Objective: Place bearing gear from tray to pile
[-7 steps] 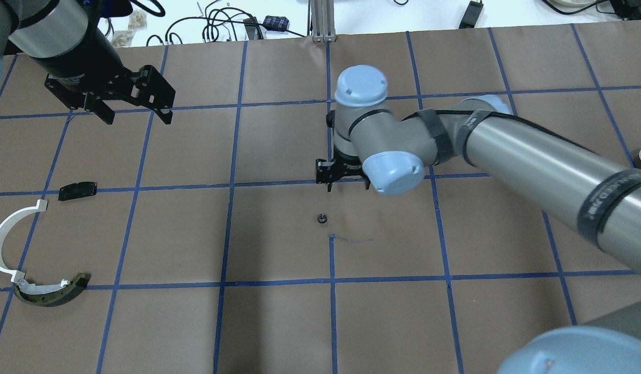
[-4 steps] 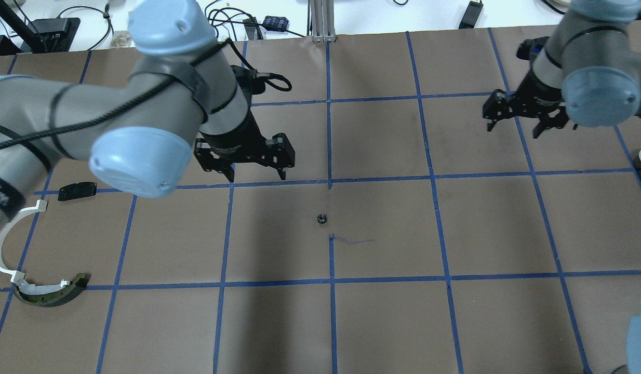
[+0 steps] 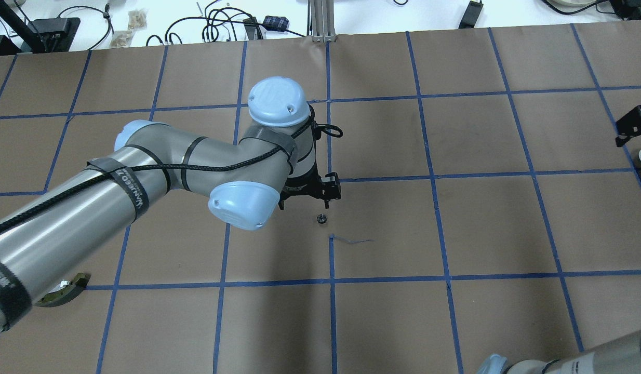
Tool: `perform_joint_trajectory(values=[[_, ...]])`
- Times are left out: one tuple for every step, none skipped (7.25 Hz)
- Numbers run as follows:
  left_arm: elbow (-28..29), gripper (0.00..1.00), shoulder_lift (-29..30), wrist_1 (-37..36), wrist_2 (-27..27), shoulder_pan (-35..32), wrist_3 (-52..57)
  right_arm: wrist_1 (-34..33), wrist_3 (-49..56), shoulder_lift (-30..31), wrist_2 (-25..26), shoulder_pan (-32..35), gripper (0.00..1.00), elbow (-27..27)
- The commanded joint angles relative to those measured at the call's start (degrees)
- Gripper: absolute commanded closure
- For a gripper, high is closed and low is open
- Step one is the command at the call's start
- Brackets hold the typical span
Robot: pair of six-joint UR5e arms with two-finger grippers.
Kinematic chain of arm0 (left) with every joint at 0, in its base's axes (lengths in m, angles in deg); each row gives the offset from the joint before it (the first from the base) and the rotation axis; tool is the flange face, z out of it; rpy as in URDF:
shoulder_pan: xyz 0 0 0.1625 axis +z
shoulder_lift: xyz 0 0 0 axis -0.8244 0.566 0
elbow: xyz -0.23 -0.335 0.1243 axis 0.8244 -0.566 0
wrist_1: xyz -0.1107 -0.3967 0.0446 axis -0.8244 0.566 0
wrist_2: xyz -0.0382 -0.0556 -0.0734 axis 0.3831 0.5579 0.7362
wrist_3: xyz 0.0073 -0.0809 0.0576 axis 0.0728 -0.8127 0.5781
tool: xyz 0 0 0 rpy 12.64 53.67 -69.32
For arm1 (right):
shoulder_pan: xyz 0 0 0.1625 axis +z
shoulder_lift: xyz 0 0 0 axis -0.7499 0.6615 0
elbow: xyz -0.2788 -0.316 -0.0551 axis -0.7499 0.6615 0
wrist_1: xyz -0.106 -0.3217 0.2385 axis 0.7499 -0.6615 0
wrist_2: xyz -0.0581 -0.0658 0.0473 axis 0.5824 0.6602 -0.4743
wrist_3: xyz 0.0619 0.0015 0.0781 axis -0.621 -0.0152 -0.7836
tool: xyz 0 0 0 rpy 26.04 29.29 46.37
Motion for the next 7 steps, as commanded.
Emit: perform_joint_trajectory(values=[[-0.13,0.00,4.29,-3.31,-0.31,-0.95,-1.21,-3.35,10.26,-5.99,0.09,-8.75,0.00,3.42],[-1.35,0.00,5.69,-3.14,-0.74,-1.12,-1.38,-6.24,12.48,-9.16,0.00,-10.62,0.00,4.74],[-1.71,0.00,6.75,-3.74,-0.57,-1.13,-1.47,-8.53,13.98,-11.89,0.09,-11.07,0.00,6.06],[-1.71,0.00,8.15,-3.92,-0.57,-1.13,-1.39,-8.90,13.91,-14.88,-0.09,-12.12,0.00,7.46],[-1.63,0.05,8.86,-4.79,-0.40,-1.21,-1.47,-9.25,13.73,-17.25,-0.18,-12.30,0.00,9.22],[-1.45,0.13,8.87,-5.24,-0.39,-1.30,-1.47,-9.26,13.30,-18.67,-0.44,-12.22,0.02,10.97],[-1.36,0.13,8.69,-5.24,-0.31,-1.39,-1.47,-9.26,13.21,-19.73,-0.61,-12.30,0.04,10.99]])
